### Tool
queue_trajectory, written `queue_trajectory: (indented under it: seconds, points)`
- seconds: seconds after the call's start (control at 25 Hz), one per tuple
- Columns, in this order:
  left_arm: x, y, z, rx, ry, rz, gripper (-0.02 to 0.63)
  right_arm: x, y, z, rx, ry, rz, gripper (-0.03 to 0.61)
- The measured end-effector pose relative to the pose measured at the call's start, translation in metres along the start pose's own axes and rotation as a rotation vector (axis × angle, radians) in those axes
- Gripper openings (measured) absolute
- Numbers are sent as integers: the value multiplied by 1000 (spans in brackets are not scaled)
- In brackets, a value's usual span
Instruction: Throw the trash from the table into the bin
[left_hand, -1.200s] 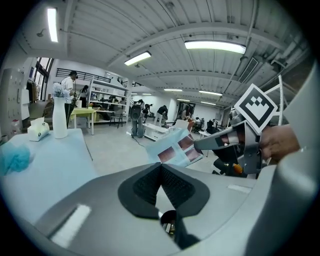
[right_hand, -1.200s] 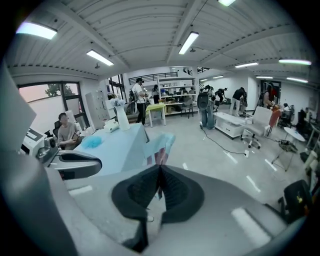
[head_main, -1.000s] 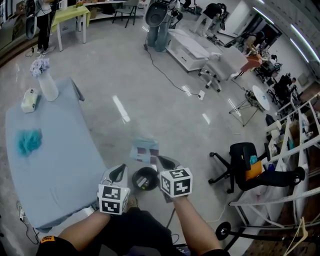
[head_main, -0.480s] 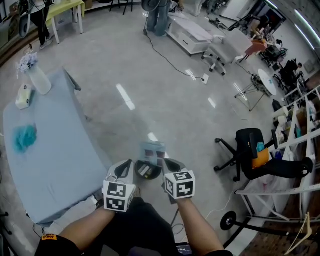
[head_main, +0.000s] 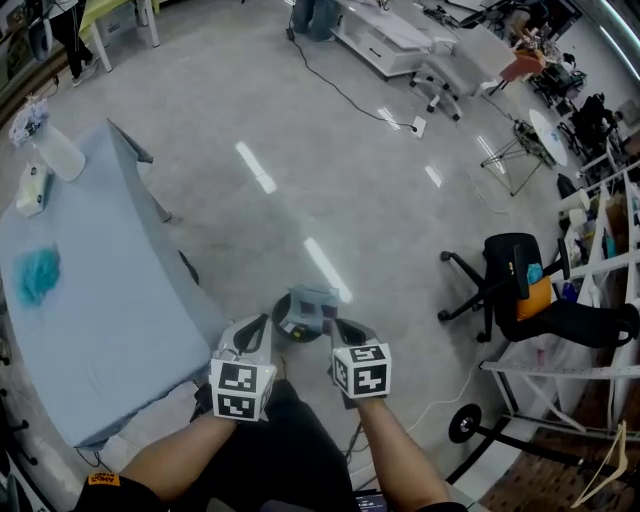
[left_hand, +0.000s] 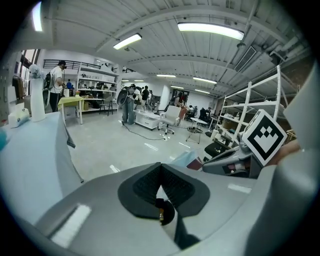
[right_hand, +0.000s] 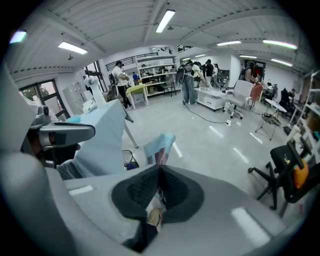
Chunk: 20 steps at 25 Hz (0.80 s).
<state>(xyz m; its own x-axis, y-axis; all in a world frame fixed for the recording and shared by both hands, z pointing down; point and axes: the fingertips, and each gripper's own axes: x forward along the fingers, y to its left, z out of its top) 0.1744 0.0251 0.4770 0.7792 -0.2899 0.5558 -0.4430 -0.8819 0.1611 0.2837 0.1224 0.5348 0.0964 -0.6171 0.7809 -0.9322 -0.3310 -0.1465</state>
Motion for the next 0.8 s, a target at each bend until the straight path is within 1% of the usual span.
queue_trajectory:
  seconds: [0.24,0.52,0.8]
  points:
    - [27,1,-31,-17,47,-3,8,33,-18,-37,49,62,-21,5]
    - [66,1,-77,-19,102,-4,8,77,-41,-81,98,118,-55,5]
    - [98,6,-126,-30,159,15,8,121,-55,-123,152,170,-77,5]
